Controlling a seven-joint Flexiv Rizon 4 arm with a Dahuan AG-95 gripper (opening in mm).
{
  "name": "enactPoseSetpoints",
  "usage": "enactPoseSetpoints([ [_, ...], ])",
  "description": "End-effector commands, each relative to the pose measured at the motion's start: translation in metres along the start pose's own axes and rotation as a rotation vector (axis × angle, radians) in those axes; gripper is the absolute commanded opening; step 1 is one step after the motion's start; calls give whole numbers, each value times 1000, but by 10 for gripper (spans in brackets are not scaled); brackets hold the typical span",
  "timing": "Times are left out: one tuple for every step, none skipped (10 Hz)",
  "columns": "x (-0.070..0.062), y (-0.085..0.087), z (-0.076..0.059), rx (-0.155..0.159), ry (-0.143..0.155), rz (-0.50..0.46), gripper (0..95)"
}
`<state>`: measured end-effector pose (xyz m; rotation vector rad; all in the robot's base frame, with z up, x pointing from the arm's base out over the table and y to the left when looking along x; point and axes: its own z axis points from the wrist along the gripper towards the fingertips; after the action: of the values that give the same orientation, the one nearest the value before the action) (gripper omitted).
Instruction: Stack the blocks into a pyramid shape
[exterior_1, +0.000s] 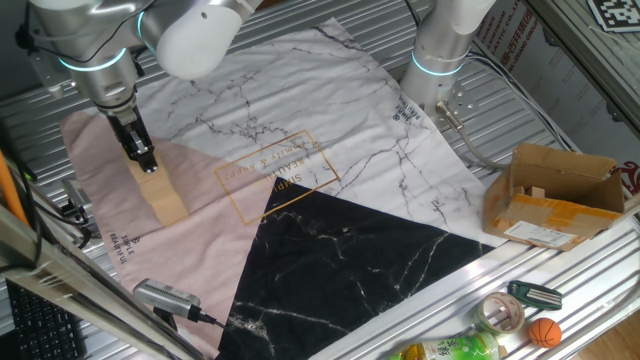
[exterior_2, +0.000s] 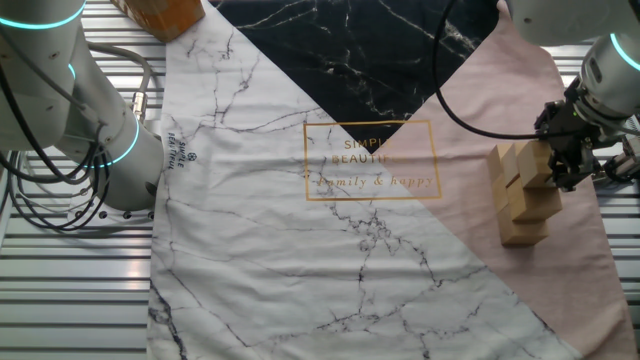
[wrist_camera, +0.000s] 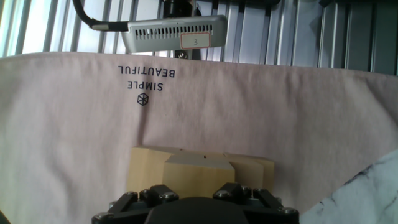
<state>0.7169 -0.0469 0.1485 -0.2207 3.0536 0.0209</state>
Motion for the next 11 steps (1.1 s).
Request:
enactPoseSetpoints([
  [0,0,0,0,4,-3,190],
  [0,0,0,0,5,-4,190],
  [0,0,0,1,6,-4,190],
  [0,0,0,0,8,-2,380],
  [0,0,0,0,9,5,380],
  [0,0,0,-1,9,8,380],
  [0,0,0,-2,10,10,380],
  [0,0,0,-3,10,11,380],
  [0,0,0,-4,10,10,380],
  [0,0,0,-4,10,9,380],
  [0,0,0,-5,10,10,380],
])
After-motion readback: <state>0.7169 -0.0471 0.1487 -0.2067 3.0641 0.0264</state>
